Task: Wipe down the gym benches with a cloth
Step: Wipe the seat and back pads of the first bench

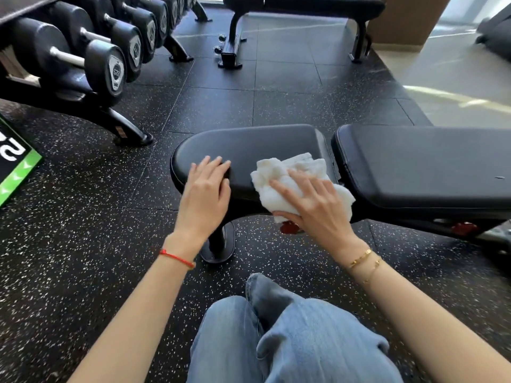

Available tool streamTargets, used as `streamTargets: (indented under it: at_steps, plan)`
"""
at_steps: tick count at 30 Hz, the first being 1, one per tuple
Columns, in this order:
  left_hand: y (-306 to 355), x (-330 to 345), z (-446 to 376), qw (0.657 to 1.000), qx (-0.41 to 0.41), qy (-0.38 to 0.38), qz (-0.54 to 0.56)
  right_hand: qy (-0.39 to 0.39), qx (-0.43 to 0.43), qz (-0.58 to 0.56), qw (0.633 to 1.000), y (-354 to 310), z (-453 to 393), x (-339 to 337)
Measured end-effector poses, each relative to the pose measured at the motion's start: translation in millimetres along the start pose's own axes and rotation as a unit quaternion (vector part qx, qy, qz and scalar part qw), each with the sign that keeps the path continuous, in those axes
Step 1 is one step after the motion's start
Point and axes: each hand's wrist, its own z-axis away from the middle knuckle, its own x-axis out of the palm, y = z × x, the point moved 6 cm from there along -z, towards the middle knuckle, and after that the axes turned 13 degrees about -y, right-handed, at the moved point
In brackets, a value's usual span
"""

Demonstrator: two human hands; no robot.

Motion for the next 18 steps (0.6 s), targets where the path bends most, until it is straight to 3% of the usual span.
streamTargets:
  at_steps: [4,8,12,15,18]
  plan:
    - [49,23,4,0.999,0.05,-0.02,-0.001,-0.004,0.001,-0.017,1.0,31,17,-22]
    - [96,43,-8,0.996,0.076,-0.038,0.004,-0.009,0.107,0.014,0.994,91,42,-44]
    - [133,64,-25,0.995,0.079,-0.059,-0.002,-0.088,0.185,0.028,0.978,135,59,-40]
    - [149,79,-35,0.995,0.054,-0.078,-0.019,-0.158,0.208,-0.032,0.965,144,66,-16]
    - [160,89,-46,0.996,0.025,-0.083,-0.036,-0.166,0.215,-0.126,0.954,151,72,0]
